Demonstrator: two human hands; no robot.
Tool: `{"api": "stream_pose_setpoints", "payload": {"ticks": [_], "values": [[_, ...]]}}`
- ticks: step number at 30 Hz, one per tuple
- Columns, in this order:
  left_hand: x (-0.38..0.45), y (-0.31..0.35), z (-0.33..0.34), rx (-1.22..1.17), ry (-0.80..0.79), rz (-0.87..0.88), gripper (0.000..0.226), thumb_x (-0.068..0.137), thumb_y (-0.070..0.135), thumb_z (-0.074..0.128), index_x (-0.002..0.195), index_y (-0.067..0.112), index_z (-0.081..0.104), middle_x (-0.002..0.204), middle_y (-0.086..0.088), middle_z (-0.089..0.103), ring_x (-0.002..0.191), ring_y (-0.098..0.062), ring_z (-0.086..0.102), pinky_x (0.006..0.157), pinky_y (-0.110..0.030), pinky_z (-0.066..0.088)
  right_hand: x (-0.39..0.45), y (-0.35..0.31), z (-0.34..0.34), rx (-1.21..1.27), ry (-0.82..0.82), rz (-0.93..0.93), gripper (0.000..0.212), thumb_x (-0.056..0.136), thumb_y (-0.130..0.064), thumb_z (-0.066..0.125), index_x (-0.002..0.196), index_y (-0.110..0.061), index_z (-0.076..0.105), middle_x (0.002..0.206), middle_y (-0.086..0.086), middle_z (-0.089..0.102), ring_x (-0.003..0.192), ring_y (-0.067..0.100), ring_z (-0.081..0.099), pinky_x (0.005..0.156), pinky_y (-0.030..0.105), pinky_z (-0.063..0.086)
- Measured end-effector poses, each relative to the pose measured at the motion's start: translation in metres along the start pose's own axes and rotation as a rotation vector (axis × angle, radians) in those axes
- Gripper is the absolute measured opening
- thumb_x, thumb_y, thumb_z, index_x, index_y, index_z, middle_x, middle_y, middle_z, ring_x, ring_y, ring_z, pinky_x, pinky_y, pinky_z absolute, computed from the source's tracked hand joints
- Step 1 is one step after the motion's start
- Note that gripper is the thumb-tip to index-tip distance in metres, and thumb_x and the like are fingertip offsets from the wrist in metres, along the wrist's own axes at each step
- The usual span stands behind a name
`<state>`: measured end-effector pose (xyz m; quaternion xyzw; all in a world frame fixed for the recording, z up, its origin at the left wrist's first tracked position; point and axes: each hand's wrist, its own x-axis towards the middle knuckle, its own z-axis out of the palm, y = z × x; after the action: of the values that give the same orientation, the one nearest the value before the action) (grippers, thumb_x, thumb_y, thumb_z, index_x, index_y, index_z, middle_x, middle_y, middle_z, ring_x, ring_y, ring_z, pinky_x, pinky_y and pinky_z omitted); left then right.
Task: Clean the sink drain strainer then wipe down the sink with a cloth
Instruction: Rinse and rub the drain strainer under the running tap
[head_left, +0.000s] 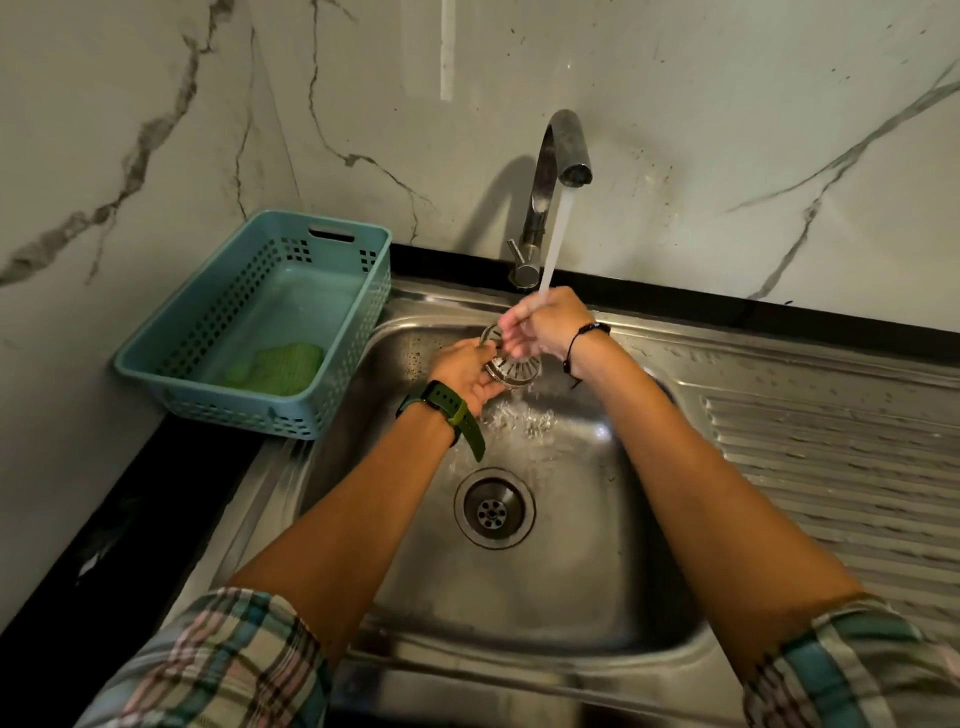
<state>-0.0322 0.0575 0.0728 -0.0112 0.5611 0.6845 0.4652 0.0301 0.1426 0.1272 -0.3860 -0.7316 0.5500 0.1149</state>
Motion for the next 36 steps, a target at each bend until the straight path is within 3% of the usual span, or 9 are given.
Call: {"api": "stream_pose_setpoints", "payload": {"ticks": [5, 11, 15, 18, 23, 26, 30, 33, 36], "values": [[-0.007, 0.001, 0.006, -0.009, -0.017, -0.012, 0.020, 0.095, 0.003, 0.038, 0.110, 0.003, 0.052, 0.120, -0.019, 0.059, 0.108, -0.030, 0.059, 0.086, -0.040, 0.050, -0.003, -0.025, -0.020, -0.019, -0.033, -0.043, 0.023, 0.089, 0.008, 0.042, 0.095, 0.009, 0.064, 0.081, 0.017, 0.065, 0.061, 0.017, 0.066, 0.059, 0.023, 0.057], [-0.017, 0.006, 0.011, -0.002, -0.058, 0.002, 0.025, 0.093, 0.000, 0.041, 0.116, 0.003, 0.052, 0.094, -0.012, 0.064, 0.082, -0.022, 0.063, 0.065, -0.033, 0.052, 0.002, -0.029, -0.017, -0.256, -0.014, -0.051, 0.020, 0.090, 0.000, 0.048, 0.095, 0.008, 0.065, 0.080, 0.016, 0.065, 0.058, 0.015, 0.064, 0.056, 0.022, 0.057], [-0.027, 0.010, 0.017, -0.065, -0.113, 0.044, 0.017, 0.095, 0.003, 0.038, 0.091, 0.003, 0.054, 0.079, -0.012, 0.058, 0.066, -0.018, 0.061, 0.078, -0.038, 0.052, -0.002, -0.013, 0.006, -0.565, 0.080, -0.159, 0.029, 0.095, -0.026, 0.044, 0.094, -0.004, 0.063, 0.100, 0.015, 0.063, 0.098, 0.028, 0.059, 0.076, 0.026, 0.041], [-0.029, 0.006, 0.024, -0.200, -0.124, 0.092, 0.029, 0.097, 0.004, 0.030, 0.079, 0.005, 0.052, 0.080, -0.013, 0.053, 0.074, -0.021, 0.056, 0.095, -0.043, 0.044, -0.001, 0.004, 0.028, -0.481, 0.021, -0.116, 0.041, 0.097, -0.036, 0.032, 0.114, -0.006, 0.054, 0.122, 0.018, 0.056, 0.113, 0.033, 0.052, 0.092, 0.033, 0.042], [-0.031, -0.010, 0.022, -0.035, -0.058, 0.253, 0.032, 0.089, -0.007, 0.035, 0.070, 0.010, 0.055, 0.066, -0.006, 0.054, 0.064, -0.016, 0.053, 0.054, -0.024, 0.051, 0.018, 0.007, 0.028, 0.086, 0.267, 0.089, 0.046, 0.094, -0.045, 0.034, 0.112, -0.007, 0.055, 0.109, 0.015, 0.060, 0.104, 0.032, 0.056, 0.090, 0.041, 0.046], [-0.033, -0.009, 0.026, -0.105, -0.173, 0.208, 0.026, 0.095, 0.002, 0.035, 0.083, 0.010, 0.058, 0.080, -0.008, 0.059, 0.078, -0.018, 0.057, 0.070, -0.028, 0.052, 0.028, 0.008, 0.022, 0.072, 0.352, 0.043, 0.042, 0.096, -0.039, 0.035, 0.101, -0.007, 0.063, 0.095, 0.011, 0.061, 0.091, 0.027, 0.059, 0.075, 0.035, 0.047], [-0.027, 0.016, 0.028, -0.219, -0.234, 0.055, 0.033, 0.099, 0.016, 0.034, 0.124, 0.004, 0.049, 0.109, -0.014, 0.060, 0.113, -0.027, 0.056, 0.077, -0.031, 0.051, 0.015, 0.035, 0.022, -0.251, 0.300, -0.471, 0.039, 0.095, -0.029, 0.032, 0.098, -0.008, 0.065, 0.100, 0.015, 0.065, 0.096, 0.026, 0.055, 0.083, 0.035, 0.045], [-0.027, 0.020, 0.037, -0.143, -0.233, 0.015, 0.034, 0.098, 0.013, 0.034, 0.127, 0.003, 0.047, 0.118, -0.016, 0.055, 0.123, -0.028, 0.049, 0.089, -0.035, 0.047, 0.017, 0.045, 0.021, 0.006, 0.364, -0.377, 0.035, 0.094, -0.027, 0.036, 0.091, -0.008, 0.065, 0.098, 0.016, 0.065, 0.093, 0.026, 0.057, 0.082, 0.036, 0.047], [-0.027, 0.010, 0.041, -0.125, -0.149, 0.178, 0.027, 0.094, 0.000, 0.036, 0.109, 0.005, 0.058, 0.102, -0.013, 0.060, 0.102, -0.026, 0.057, 0.086, -0.034, 0.049, 0.025, 0.028, 0.025, 0.169, 0.377, -0.159, 0.030, 0.095, -0.027, 0.038, 0.087, -0.011, 0.063, 0.090, 0.012, 0.062, 0.087, 0.025, 0.056, 0.074, 0.032, 0.044]]}}
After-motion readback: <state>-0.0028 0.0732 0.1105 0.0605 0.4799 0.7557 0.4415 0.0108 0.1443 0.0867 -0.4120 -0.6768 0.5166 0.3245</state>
